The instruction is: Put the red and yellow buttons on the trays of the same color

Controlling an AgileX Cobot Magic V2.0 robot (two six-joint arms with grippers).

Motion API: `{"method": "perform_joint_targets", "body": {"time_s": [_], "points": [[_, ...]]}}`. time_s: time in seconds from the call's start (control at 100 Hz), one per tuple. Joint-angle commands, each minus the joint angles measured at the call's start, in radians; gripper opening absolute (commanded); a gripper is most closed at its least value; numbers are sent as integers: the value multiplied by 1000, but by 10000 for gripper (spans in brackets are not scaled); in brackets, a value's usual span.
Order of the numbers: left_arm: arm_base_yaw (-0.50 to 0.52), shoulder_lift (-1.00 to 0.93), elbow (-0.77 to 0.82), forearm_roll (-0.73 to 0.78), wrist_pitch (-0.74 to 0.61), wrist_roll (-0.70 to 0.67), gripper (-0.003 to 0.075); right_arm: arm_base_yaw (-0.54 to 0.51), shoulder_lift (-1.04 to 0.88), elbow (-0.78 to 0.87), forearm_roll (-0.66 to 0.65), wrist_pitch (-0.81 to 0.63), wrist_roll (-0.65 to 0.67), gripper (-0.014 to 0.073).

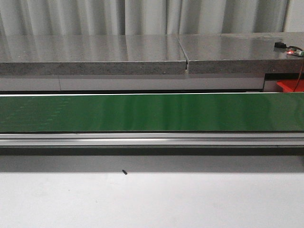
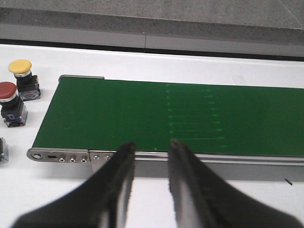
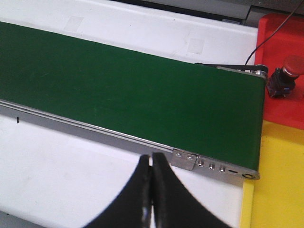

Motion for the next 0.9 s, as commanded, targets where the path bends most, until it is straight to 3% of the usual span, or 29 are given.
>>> {"method": "perform_joint_targets", "body": {"time_s": [0.0, 0.07, 0.15, 0.32, 0.5, 0.64, 0.74, 0.89], "points": [[-7, 5, -23, 7, -73, 0, 435, 2, -1, -24, 6, -67, 0, -67], [-7, 5, -23, 7, -75, 0, 578, 2, -1, -24, 6, -67, 0, -67], [-7, 5, -23, 7, -79, 0, 646, 2, -1, -24, 6, -67, 0, -67], [-7, 13, -39, 54, -63, -77, 641, 2, -1, -24, 6, -66, 0, -67], [-7, 124, -155, 314, 66, -295, 641, 2, -1, -24, 6, -66, 0, -67], [-7, 279, -290, 487, 251, -431, 640, 2, -1, -24, 6, -66, 0, -67], [-7, 398, -383, 575, 338, -438, 640, 2, -1, -24, 6, -66, 0, -67], [43, 556, -519, 615, 326, -438, 640, 2, -1, -24, 6, -64, 0, -67]]}}
